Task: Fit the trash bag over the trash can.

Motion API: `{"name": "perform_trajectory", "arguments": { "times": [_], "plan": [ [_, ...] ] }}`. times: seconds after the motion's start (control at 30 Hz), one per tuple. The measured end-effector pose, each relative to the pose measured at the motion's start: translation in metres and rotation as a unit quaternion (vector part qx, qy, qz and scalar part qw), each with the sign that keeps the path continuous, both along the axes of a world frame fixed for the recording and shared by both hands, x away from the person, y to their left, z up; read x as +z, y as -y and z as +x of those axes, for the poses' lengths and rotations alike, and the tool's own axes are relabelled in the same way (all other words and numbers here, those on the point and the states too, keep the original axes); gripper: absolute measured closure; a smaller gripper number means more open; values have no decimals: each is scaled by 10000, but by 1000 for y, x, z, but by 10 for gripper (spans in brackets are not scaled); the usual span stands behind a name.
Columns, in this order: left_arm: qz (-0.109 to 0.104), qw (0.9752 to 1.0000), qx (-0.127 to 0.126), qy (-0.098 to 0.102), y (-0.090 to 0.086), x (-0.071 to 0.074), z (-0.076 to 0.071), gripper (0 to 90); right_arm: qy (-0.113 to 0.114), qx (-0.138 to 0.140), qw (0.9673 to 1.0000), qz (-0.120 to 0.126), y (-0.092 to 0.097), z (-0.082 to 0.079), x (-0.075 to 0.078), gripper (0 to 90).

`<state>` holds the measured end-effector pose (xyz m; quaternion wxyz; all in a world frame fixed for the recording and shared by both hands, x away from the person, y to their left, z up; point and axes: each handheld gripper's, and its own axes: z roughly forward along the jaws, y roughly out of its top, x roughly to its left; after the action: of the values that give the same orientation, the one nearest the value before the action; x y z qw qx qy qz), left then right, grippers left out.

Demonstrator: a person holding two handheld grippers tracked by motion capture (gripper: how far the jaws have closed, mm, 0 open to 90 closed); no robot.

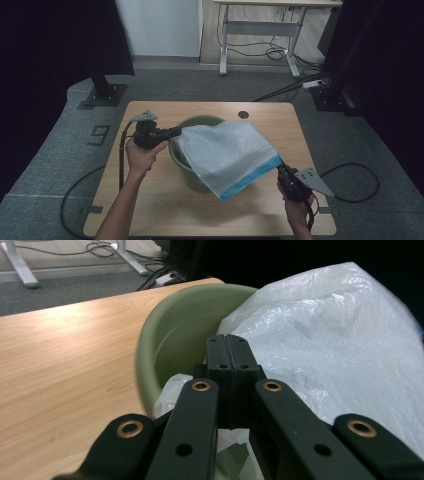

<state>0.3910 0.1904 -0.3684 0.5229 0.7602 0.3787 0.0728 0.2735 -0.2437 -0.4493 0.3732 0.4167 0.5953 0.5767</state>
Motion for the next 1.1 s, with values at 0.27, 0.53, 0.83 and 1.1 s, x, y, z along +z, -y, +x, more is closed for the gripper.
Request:
{"name": "perform_trajectory", "arguments": {
  "times": [0.27,0.53,0.83,1.1],
  "plan": [
    [340,9985,-412,135,11,8,-6,753,352,3,9994,35,-1,-1,41,883],
    [420,9967,-303,629,-3,34,-33,470,363,180,9992,-23,-19,5,46,883],
    [331,9932,-783,799,14,49,-56,448,429,558,9972,-263,-49,5,56,883],
    [347,9911,-1149,583,46,37,-62,419,308,800,9954,-434,-69,5,52,883]
  ]
}}
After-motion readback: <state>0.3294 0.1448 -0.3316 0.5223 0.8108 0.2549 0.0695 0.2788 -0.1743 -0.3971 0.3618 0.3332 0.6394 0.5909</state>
